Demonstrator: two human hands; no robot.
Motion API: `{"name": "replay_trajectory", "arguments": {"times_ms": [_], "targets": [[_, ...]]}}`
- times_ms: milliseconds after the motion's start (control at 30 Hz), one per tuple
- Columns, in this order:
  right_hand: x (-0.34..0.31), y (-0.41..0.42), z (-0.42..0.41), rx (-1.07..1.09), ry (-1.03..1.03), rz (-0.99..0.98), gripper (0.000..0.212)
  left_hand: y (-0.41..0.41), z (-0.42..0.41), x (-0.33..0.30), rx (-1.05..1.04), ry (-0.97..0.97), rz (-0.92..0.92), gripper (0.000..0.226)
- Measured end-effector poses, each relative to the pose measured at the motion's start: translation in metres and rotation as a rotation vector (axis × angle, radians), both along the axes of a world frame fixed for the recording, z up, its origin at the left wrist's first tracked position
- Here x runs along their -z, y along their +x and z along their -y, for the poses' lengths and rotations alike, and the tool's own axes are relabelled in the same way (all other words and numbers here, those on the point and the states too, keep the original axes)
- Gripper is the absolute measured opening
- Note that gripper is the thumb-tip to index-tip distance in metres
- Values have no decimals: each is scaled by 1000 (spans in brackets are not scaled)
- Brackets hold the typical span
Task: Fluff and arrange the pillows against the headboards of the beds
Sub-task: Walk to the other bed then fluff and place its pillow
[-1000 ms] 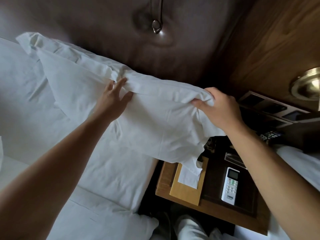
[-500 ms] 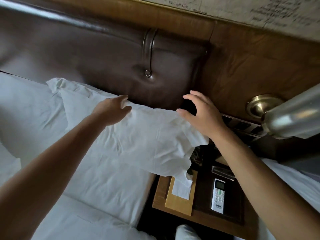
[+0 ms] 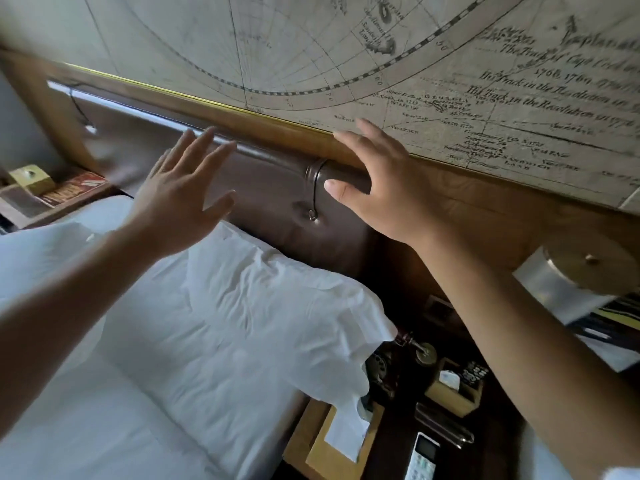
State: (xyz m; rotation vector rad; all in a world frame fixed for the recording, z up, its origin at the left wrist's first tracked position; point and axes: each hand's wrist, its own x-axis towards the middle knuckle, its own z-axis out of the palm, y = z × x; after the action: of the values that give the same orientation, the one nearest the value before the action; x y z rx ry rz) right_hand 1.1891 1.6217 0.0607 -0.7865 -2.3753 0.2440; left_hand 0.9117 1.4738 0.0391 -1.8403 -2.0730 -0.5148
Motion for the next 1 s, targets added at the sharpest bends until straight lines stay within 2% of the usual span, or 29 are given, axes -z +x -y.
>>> {"name": "replay_trajectory", "arguments": {"times_ms": [167,333,600,733,833,933,1000], "targets": [[-46,10,28,-136,96,2,67,33,56,-27,-68,-1,-159,76],[-69,0,64,-256,112,-20,69,59,132,-51,-212,129,-149,74],[-101,-40,160,-419,206,-59,73,58,304,-98,-525,216,-260,81],[-108,-63,202,-474,233,-93,78,65,380,-103,-661,317,-262,74],[-103,-92,256,-516,232,-132,82,80,457,-90,-816,352,-314,68],[-90,-114,327,-616,150,-156,80,97,540,-83,-936,306,-455,64],[-82,-124,379,-706,124,-164,81,109,596,-84,-1002,281,-460,65]]}}
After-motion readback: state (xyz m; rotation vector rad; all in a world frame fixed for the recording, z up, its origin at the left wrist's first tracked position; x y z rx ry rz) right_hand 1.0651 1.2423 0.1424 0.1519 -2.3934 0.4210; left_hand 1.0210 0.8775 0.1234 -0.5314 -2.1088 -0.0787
